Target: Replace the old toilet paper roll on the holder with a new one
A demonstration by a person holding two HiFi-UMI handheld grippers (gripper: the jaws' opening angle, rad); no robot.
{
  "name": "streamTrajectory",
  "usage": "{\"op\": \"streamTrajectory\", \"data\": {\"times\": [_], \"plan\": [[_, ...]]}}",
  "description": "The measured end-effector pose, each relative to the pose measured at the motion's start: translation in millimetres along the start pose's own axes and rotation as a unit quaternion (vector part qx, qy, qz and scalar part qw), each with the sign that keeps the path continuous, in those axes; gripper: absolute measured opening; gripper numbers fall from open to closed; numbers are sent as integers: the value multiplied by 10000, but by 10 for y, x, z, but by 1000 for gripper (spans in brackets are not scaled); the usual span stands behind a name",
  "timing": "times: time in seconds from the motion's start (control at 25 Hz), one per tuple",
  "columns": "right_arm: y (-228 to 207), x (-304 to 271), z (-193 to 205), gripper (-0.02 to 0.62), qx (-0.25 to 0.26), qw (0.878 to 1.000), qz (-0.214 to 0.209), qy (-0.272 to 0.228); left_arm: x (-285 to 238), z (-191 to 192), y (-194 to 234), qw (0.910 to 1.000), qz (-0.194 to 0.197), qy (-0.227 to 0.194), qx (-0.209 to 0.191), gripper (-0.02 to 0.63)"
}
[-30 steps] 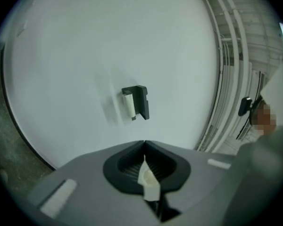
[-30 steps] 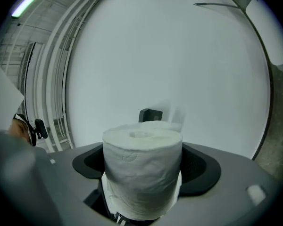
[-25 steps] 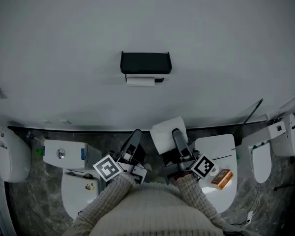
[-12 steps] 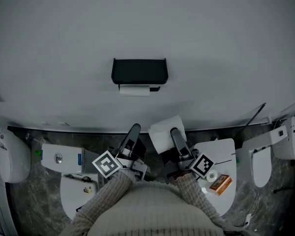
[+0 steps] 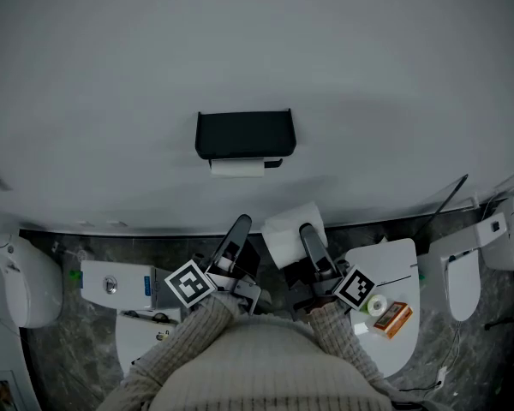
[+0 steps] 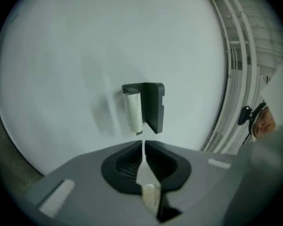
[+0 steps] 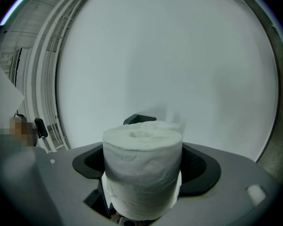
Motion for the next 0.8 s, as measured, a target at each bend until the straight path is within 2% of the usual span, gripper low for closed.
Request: {"op": "streamTrajectory", "data": {"times": [0.6,0.8], "plan": [[-123,-143,-93,439,27,9998,128,-126,-399,-388,92,9993,110,-311,148,147],[-163,-258,-143,439,87,9998,165,-71,-509,-525,122,9984,209,-431,284,158]]}}
Point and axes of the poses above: the fingertips, and each gripper's own axes: x backward along the fingers, y to its left, z out of its underside, the point moved 10 cm from there along x, backward along the fingers, and after that the axes turned 7 degrees about x, right-handed, at the moved point
